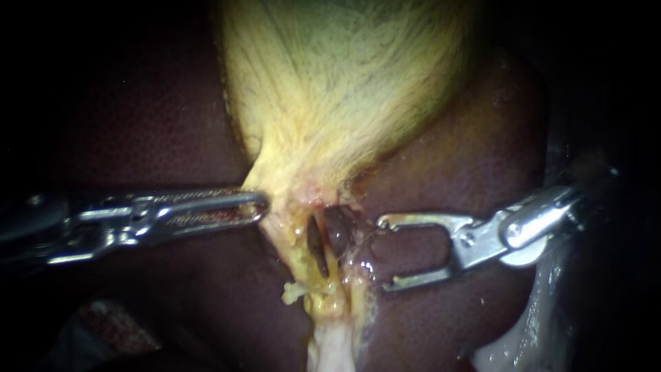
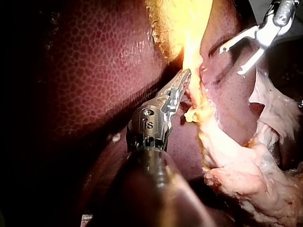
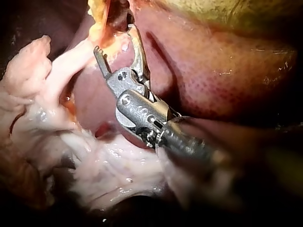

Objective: Going back first clip left tube

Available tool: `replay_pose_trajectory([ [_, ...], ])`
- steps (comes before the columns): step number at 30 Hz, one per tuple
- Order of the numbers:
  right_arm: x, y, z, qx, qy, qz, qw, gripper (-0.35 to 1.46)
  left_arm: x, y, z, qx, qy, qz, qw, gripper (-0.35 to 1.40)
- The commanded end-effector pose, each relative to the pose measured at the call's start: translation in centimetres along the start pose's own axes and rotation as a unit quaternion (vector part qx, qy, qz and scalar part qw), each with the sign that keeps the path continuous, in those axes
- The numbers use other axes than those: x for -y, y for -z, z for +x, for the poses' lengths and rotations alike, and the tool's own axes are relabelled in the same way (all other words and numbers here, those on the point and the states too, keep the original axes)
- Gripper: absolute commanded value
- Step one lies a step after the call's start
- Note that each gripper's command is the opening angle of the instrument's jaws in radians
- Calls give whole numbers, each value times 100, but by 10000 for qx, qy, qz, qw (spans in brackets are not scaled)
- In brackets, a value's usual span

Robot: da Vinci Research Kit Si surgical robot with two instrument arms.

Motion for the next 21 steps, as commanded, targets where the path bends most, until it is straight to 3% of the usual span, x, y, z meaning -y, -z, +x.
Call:
replay_pose_trajectory([
  [1,1,4,6,2,34,-28,10000,60,-1,-1,0,1,-1,-1,10000,-11],
  [5,7,9,21,-47,124,-117,9998,60,-1,-5,1,5,-3,-7,10000,-11],
  [8,10,8,25,-135,213,81,9996,60,-2,-9,2,9,-4,-14,10000,-11],
  [15,12,8,24,-140,310,96,9994,60,-15,-25,2,30,-2,-24,10000,-10],
  [21,12,8,24,-139,340,96,9993,60,-30,-51,5,61,-13,-1,10000,-10],
])
